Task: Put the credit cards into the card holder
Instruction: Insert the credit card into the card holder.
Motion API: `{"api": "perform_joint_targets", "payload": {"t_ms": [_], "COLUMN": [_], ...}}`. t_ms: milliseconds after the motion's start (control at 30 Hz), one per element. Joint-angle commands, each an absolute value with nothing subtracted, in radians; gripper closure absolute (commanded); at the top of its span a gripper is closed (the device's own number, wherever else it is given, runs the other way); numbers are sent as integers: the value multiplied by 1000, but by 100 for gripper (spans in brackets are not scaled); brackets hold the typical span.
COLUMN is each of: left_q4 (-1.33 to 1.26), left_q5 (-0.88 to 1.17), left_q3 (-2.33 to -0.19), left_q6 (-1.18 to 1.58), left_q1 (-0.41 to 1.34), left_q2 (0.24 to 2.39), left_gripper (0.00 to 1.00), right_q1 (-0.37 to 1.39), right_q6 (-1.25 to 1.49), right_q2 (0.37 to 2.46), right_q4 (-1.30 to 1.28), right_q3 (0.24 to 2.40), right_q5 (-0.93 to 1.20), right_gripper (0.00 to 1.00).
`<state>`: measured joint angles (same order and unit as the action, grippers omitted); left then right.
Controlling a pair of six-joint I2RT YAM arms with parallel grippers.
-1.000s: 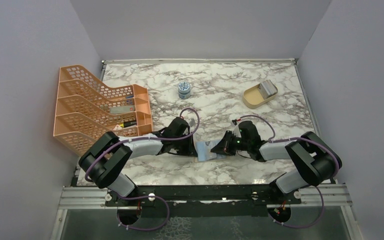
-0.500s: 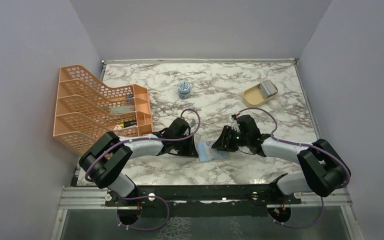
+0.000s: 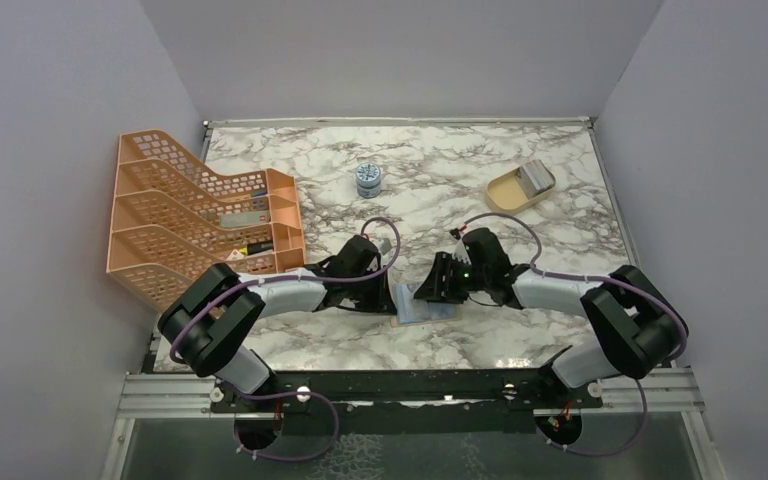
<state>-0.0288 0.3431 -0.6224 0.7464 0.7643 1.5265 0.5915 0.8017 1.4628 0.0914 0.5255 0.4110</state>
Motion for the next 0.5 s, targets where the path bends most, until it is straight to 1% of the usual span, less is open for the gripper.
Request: {"api": "perform_joint_targets", "payload": {"t_ms": [0,267,467], "left_q4": [-16,-6,74], "left_q5": [335,319,237], "left_q3": [-592,-603,-646], "left_q6": [744,736,709], "left_q1": [778,778,775], "left_q2": [1540,1547,1514], "left_gripper": [100,100,100], "right_q1": [622,656,657], "right_q6": [760,758,763], "right_q2": [1504,1498,1510], "right_q4": [144,196,235], "right_q3": [535,533,533], "right_q5": [463,477,508], "right_gripper": [54,54,57]}}
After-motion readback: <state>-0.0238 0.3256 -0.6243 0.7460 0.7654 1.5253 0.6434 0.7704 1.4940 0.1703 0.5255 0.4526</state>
